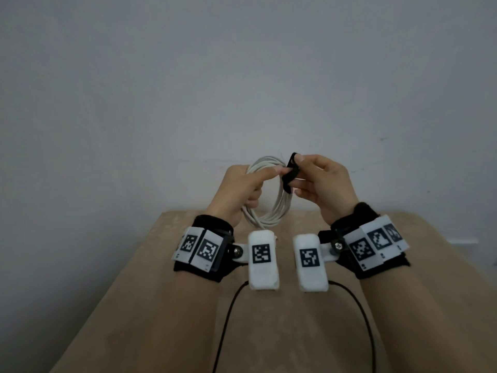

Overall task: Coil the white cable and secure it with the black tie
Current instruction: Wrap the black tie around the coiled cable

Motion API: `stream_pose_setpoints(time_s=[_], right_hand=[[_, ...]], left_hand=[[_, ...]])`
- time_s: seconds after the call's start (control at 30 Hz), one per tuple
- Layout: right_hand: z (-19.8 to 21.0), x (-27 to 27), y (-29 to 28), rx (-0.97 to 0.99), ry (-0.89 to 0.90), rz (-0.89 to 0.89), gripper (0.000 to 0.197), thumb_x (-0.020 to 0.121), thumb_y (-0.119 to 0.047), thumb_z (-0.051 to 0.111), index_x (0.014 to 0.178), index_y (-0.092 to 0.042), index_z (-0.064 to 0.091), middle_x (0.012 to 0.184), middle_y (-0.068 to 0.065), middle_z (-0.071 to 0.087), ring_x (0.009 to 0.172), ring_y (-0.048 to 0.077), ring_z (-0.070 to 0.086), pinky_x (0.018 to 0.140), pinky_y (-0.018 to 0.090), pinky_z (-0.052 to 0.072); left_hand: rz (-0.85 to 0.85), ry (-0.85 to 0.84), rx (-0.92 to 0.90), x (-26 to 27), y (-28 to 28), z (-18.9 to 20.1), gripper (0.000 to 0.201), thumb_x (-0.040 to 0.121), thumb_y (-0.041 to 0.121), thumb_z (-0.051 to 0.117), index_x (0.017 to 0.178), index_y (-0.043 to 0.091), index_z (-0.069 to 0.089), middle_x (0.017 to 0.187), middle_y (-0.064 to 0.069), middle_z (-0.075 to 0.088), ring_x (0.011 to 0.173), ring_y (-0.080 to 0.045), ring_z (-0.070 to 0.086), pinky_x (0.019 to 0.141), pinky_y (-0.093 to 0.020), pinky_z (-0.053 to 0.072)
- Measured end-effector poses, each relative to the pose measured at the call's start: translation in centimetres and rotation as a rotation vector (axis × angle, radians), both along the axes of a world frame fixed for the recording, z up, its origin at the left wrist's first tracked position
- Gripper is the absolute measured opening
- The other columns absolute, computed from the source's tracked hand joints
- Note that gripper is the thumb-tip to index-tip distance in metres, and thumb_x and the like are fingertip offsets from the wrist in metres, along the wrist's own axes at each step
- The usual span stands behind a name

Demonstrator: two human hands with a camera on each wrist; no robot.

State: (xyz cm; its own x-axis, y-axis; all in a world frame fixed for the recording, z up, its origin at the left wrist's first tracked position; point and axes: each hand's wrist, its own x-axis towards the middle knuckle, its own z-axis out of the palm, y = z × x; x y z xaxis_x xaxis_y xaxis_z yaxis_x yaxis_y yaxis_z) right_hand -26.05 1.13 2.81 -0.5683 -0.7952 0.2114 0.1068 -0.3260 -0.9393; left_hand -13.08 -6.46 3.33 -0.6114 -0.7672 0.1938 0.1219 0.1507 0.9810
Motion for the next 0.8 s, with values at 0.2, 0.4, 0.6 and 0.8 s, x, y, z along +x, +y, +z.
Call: stream_pose_setpoints(time_s=[0.2, 0.4, 0.6, 0.8], right_hand=[[0.6, 0.5, 0.0, -0.027, 0.017, -0.02, 0.011, 0.091, -0.022, 0.063, 0.084, -0.013, 0.064, 0.069, 0.003, 0.069, 0.053, 0.014, 0.066, 0.046, 0.021, 0.05], [0.6, 1.2, -0.1, -0.02, 0.0, 0.006, 0.011, 0.092, -0.023, 0.061, 0.088, -0.012, 0.063, 0.086, 0.013, 0.072, 0.064, 0.019, 0.071, 0.047, 0.024, 0.053], [0.5, 1.2, 0.0, 0.028, 0.032, 0.059, 0.015, 0.093, -0.028, 0.06, 0.093, -0.013, 0.061, 0.102, 0.017, 0.07, 0.078, 0.024, 0.074, 0.047, 0.027, 0.055], [0.5, 0.9, 0.1, 0.083, 0.125, 0.085, 0.02, 0.095, -0.033, 0.055, 0.089, -0.014, 0.057, 0.105, 0.008, 0.069, 0.088, 0.024, 0.072, 0.058, 0.036, 0.059]], left_hand=[[0.016, 0.011, 0.034, -0.4, -0.2, 0.0, 0.02, 0.078, 0.019, 0.076, 0.07, 0.014, 0.059, 0.051, 0.006, 0.025, 0.039, -0.007, 0.018, 0.04, -0.021, 0.012], [0.093, -0.009, -0.034, 0.0, -0.5, -0.1, 0.027, 0.074, 0.017, 0.08, 0.09, -0.002, 0.071, 0.051, 0.002, 0.033, 0.04, -0.009, 0.021, 0.039, -0.02, 0.018], [0.129, -0.065, -0.083, 0.2, -1.0, -0.3, 0.027, 0.08, 0.014, 0.074, 0.06, 0.015, 0.055, 0.05, 0.002, 0.028, 0.038, -0.008, 0.021, 0.038, -0.019, 0.02], [0.046, -0.028, 0.013, 0.2, -0.9, 0.1, 0.019, 0.082, 0.014, 0.072, 0.093, 0.006, 0.058, 0.063, -0.005, 0.033, 0.037, -0.005, 0.021, 0.036, -0.018, 0.017]])
